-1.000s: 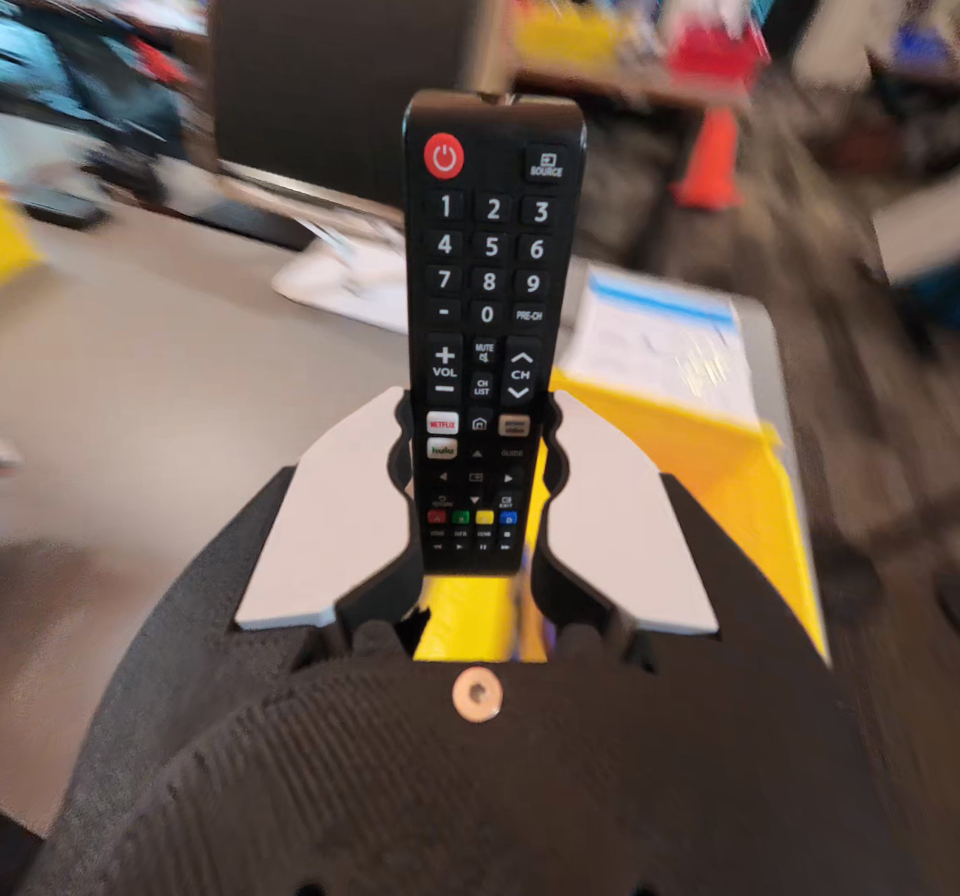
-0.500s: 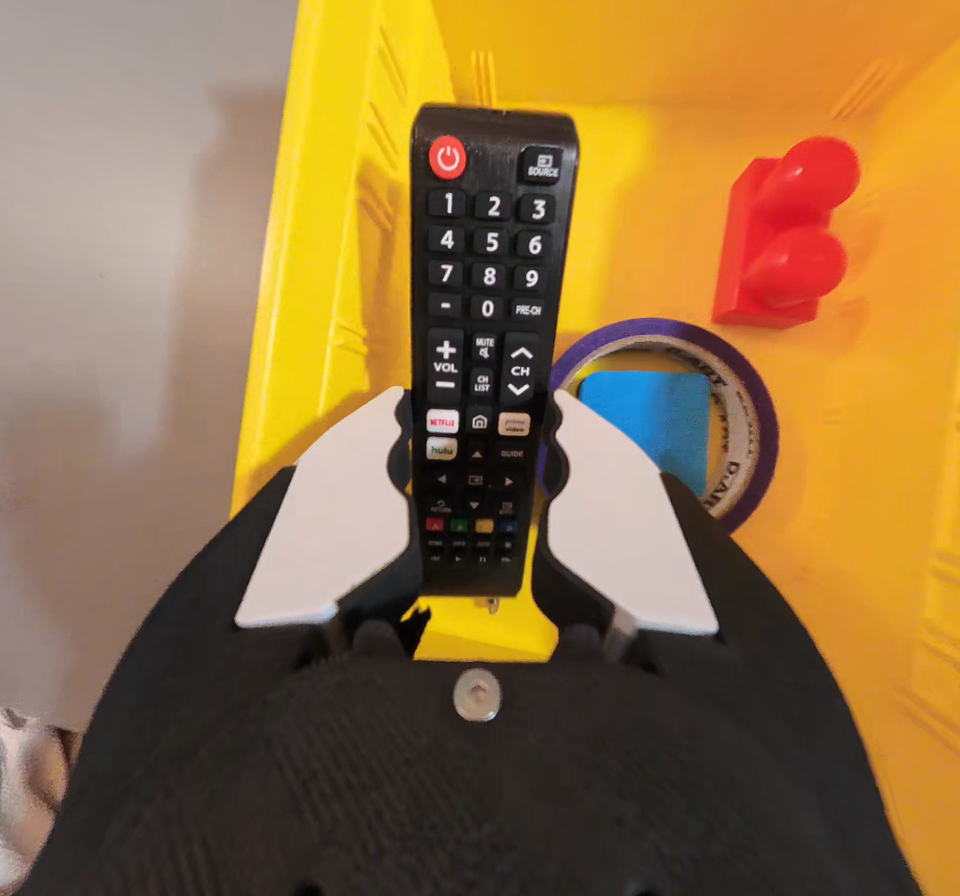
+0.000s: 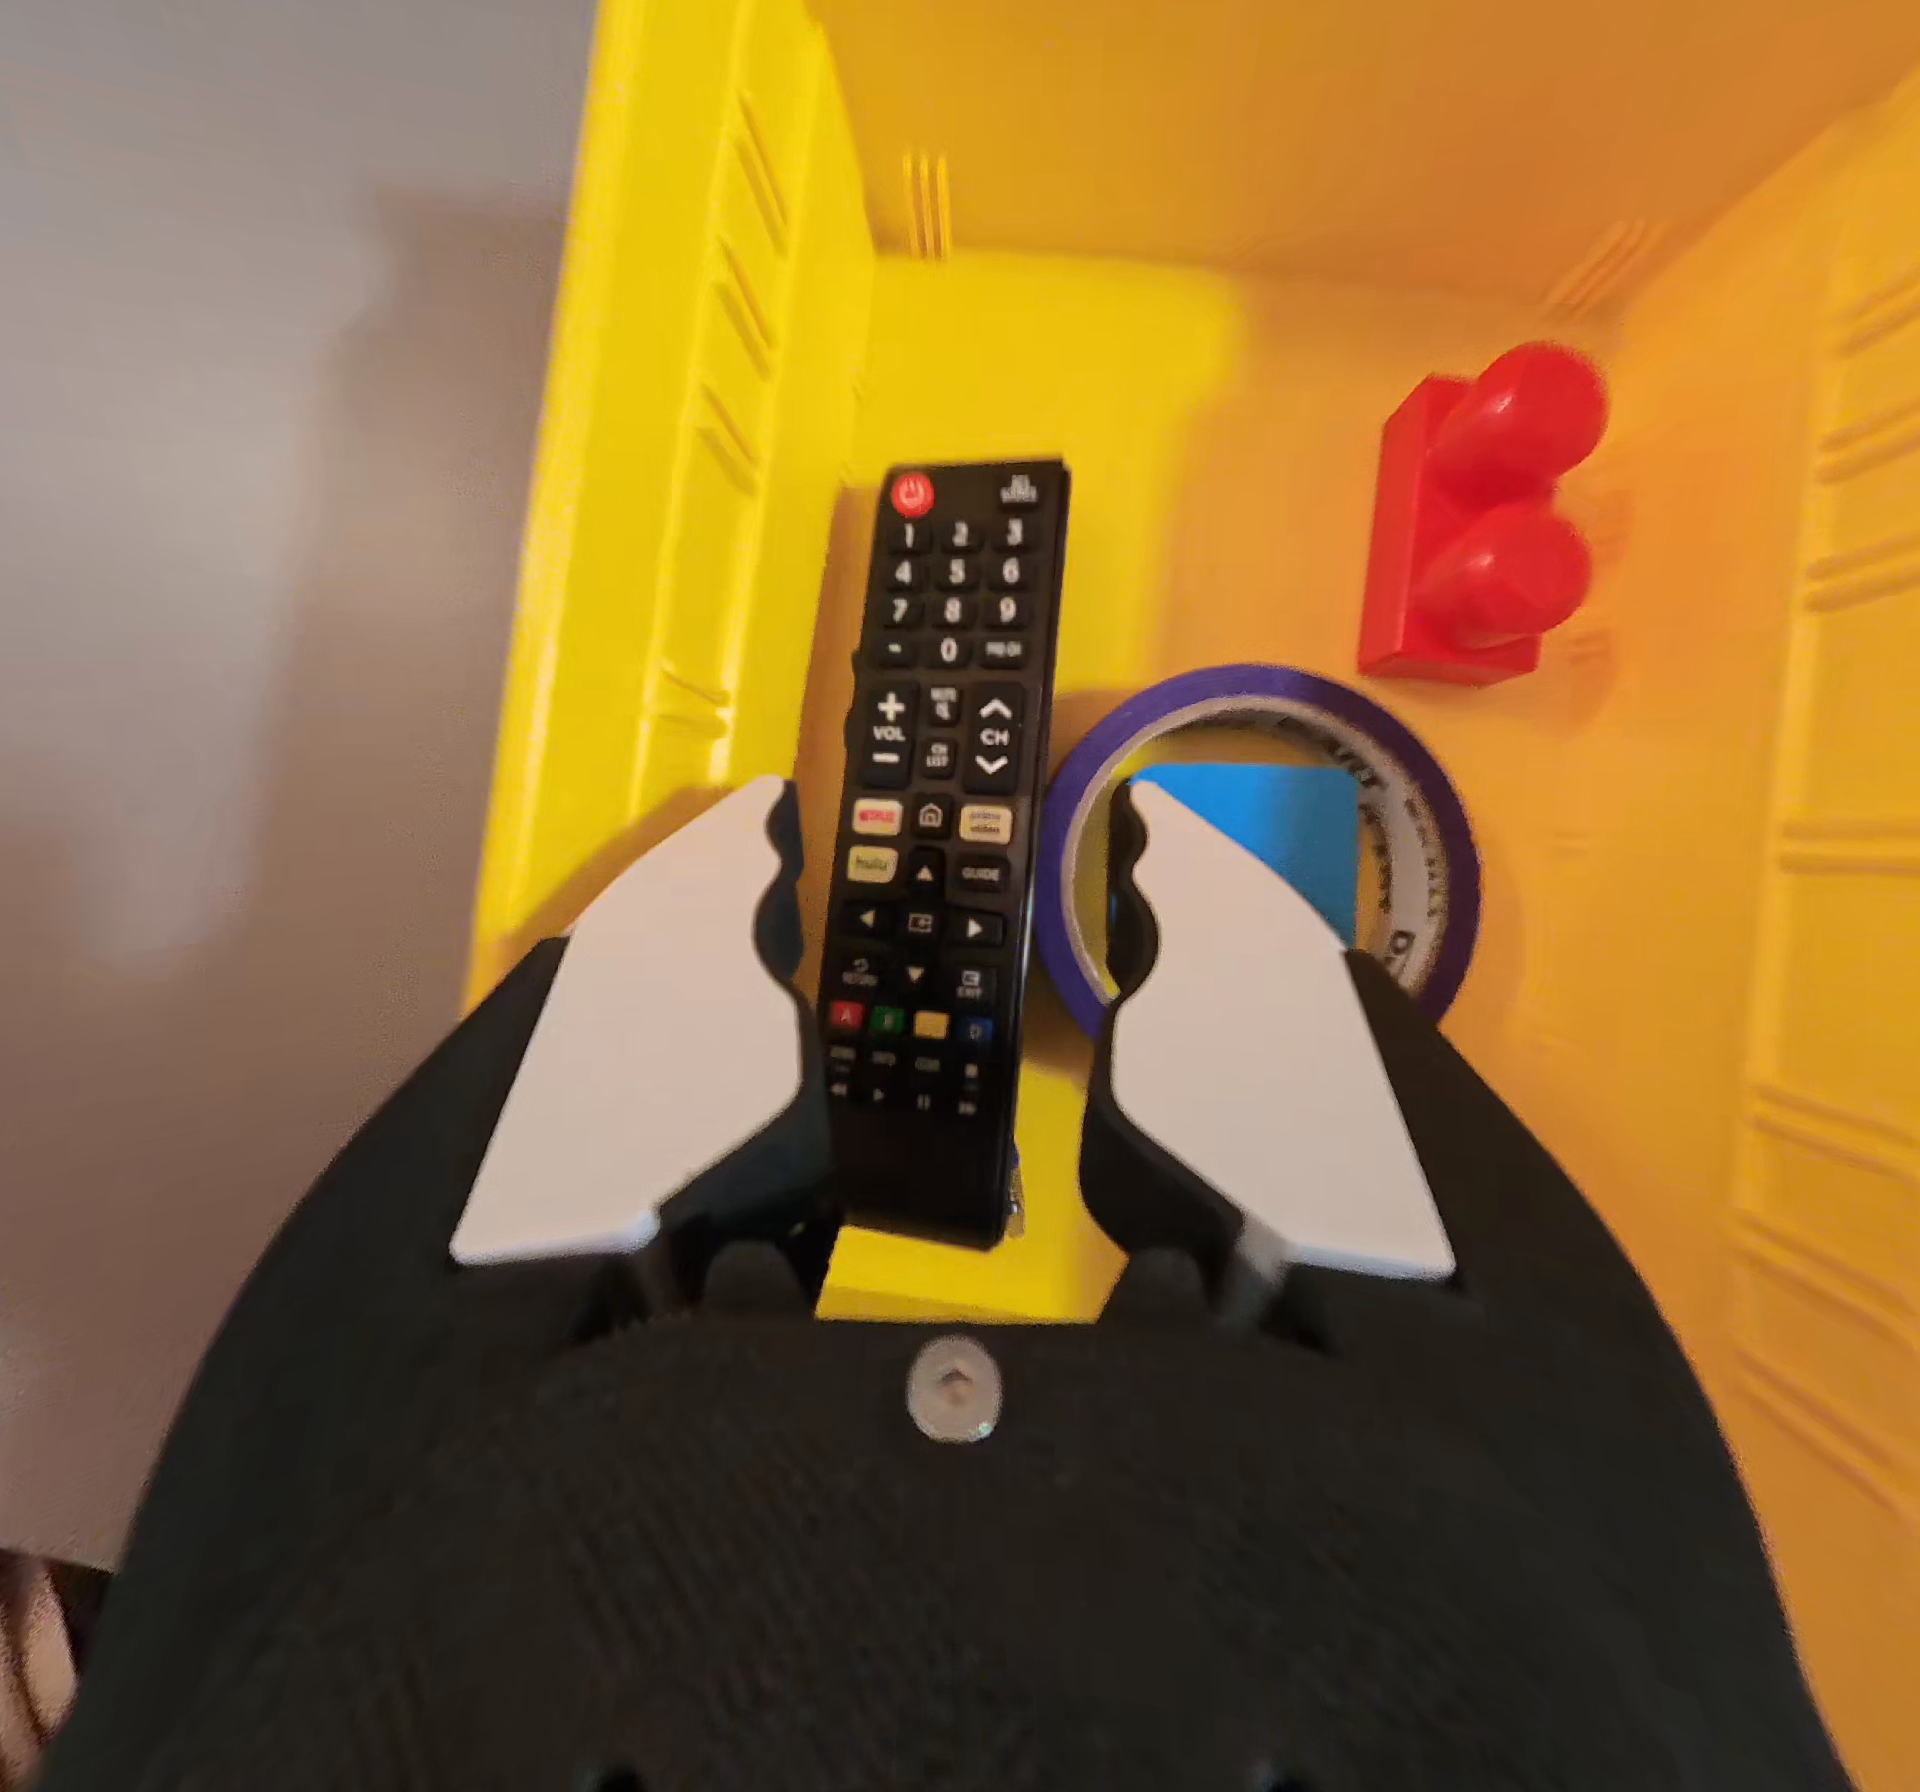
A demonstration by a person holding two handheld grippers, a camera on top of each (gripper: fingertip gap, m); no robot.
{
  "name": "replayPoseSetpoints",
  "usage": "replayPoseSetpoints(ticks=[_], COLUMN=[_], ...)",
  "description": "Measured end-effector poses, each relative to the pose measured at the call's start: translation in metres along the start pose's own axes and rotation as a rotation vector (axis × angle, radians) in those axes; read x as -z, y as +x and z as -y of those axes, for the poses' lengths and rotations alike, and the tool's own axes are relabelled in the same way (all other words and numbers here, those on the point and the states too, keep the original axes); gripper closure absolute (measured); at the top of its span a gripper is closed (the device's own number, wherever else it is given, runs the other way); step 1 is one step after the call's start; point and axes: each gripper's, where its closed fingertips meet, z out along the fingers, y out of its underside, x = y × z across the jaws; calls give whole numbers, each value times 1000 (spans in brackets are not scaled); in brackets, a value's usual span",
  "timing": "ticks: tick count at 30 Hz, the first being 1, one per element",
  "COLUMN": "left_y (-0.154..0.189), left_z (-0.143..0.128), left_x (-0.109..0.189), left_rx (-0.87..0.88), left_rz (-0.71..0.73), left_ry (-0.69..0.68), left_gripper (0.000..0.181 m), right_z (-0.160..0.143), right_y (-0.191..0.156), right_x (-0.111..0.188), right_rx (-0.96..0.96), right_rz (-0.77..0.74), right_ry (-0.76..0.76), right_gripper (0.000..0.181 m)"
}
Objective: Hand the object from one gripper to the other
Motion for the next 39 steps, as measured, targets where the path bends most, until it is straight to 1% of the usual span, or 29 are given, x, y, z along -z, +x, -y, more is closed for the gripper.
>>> replayPoseSetpoints(ticks=[2, 5, 7, 9, 12, 14, 16, 18, 20, 21, 22, 23, 24, 26, 28, 30, 39], left_y=[0, -1, -1, -1, -1, -2, -4, -7, -11, -14, -18, -22, -26, -34, -40, -47, -65], left_z=[0, -1, -1, -2, -3, -3, -3, -3, -2, -1, -1, 0, 1, 5, 11, 16, 40], left_x=[0, -1, -1, -2, -2, -1, 2, 5, 10, 14, 17, 21, 25, 34, 41, 48, 80], left_rx=[-1, 2, 3, 3, -2, -5, -4, -3, -11, -18, -23, -27, -27, -23, -4, 17, 28], left_rz=[0, 1, 2, 3, 7, 11, 19, 32, 46, 57, 71, 89, 110, 140, 165, 193, 327], left_ry=[-1, -3, -4, -6, -13, -18, -21, -21, -23, -25, -28, -28, -22, 4, 40, 73, 174], left_gripper=[94, 94, 94, 94, 94, 96, 98, 103, 121, 130, 138, 146, 152, 166, 179, 181, 177], right_z=[17, 53, 75, 90, 97, 91, 75, 54, 24, 9, 0, -3, -1, 9, 10, 8, 6], right_y=[-4, -31, -67, -110, -183, -234, -279, -311, -336, -344, -345, -345, -345, -344, -340, -338, -339], right_x=[19, 57, 83, 105, 125, 123, 107, 77, 46, 33, 21, 14, 16, 25, 22, 21, 21], right_rx=[12, 70, 129, 191, 294, 350, 395, 445, 497, 506, 487, 453, 413, 324, 252, 210, 196], right_rz=[1, 52, 150, 259, 429, 552, 664, 727, 844, 919, 956, 985, 1033, 1121, 1159, 1195, 1213], right_ry=[91, 299, 439, 548, 674, 718, 711, 669, 607, 570, 528, 489, 477, 518, 494, 449, 432], right_gripper=[125, 126, 127, 129, 131, 132, 133, 135, 143, 148, 153, 158, 158, 159, 157, 157, 155])
